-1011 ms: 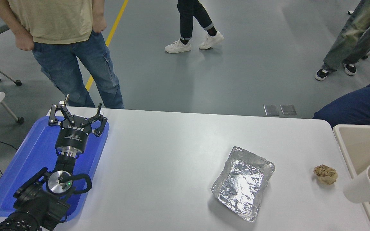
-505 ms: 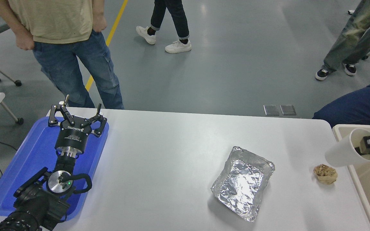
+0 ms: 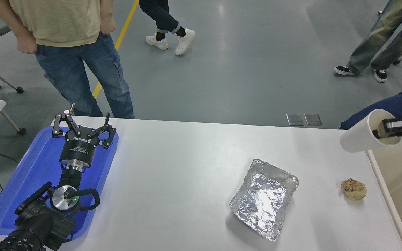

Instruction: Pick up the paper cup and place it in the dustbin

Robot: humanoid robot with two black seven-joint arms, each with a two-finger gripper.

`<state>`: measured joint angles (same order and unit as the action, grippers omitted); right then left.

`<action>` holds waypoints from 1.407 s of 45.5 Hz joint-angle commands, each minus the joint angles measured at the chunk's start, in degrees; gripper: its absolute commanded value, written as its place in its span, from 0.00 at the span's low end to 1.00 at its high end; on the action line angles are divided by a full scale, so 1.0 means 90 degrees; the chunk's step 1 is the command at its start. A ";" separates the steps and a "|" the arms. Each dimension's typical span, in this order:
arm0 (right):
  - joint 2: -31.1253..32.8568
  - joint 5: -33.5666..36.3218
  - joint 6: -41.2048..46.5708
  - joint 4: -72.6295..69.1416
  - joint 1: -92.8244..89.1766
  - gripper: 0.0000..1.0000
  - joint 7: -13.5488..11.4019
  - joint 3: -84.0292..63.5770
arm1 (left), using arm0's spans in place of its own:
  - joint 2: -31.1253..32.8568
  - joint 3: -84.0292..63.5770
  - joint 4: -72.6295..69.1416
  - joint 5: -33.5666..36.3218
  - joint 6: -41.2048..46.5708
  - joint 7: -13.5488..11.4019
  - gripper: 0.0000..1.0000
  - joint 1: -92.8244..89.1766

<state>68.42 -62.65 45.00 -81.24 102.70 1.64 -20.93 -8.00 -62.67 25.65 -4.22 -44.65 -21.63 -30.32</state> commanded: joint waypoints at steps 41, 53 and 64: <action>0.0250 -0.1174 0.0000 0.3020 -0.2268 0.00 0.0481 -0.0096 | 0.0000 0.0000 -0.0008 0.0000 0.0000 -0.0008 1.00 0.0000; -0.0931 -0.0668 -0.2116 0.5060 -0.4358 0.00 0.0892 0.0060 | 0.0000 0.0000 -0.0008 0.0000 0.0000 -0.0008 1.00 0.0000; -0.2122 0.0758 -0.3554 0.6837 -0.6126 0.00 0.0882 0.0343 | 0.0000 0.0000 -0.0008 0.0000 0.0000 -0.0008 1.00 0.0000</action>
<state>59.44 -65.19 25.24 -36.76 63.29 8.74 -20.02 -8.00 -62.67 25.61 -4.21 -44.65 -21.71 -30.33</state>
